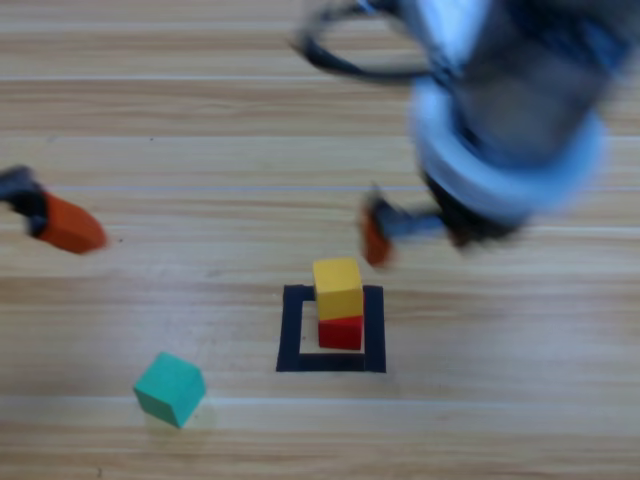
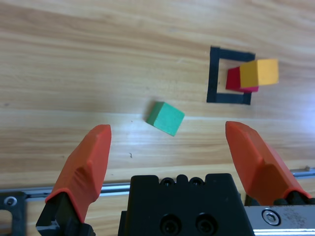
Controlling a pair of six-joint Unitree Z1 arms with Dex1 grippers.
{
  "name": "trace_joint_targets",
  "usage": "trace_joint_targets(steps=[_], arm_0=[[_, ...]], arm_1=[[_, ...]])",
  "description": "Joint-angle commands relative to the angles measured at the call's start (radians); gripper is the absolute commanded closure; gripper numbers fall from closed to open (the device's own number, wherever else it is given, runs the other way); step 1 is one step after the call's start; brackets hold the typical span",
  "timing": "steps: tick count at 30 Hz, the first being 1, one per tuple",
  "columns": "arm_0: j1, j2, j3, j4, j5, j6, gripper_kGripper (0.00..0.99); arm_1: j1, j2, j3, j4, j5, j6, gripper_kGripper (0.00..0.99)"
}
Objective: Stack the blocks in the rectangular block: red at the bottom, yellow in the middle, green on top
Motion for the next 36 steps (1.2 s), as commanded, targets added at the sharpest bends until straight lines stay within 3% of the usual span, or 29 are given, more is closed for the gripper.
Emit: trace_joint_targets(steps=[1,3,6,14,17,21,27,36], arm_0=[[0.021,0.329,-0.101,0.023,-0.097,-0.033,0.016],[0.024,0.450,-0.176,0.061,-0.123,-0.061,0.019],[0.026,0.542,-0.213,0.061,-0.147,-0.105,0.027],[0.069,0.559,-0.221,0.027,-0.178,-0.239,0.027],[0.087,0.561,-0.228,0.027,-0.180,-0.265,0.028],[0.089,0.555,-0.216,0.033,-0.164,-0.360,0.034],[0.087,0.595,-0.207,0.056,-0.129,-0.573,0.045],[0.069,0.627,-0.199,0.122,-0.140,-0.774,0.054]], arm_1=[[-0.159,-0.673,0.893,-0.727,0.193,-0.109,0.000],[-0.210,-0.760,1.016,-0.836,0.269,-0.169,0.000],[-0.213,-0.783,1.047,-0.848,0.267,-0.224,0.000],[-0.213,-0.752,1.084,-0.928,0.302,-0.287,0.000],[-0.213,-0.714,1.079,-0.944,0.410,-0.353,0.000],[-0.213,-0.705,1.079,-0.958,0.456,-0.382,0.000],[-0.187,-0.706,1.084,-0.983,0.453,-0.417,0.000],[-0.187,-0.700,1.093,-0.984,0.434,-0.443,0.001]])
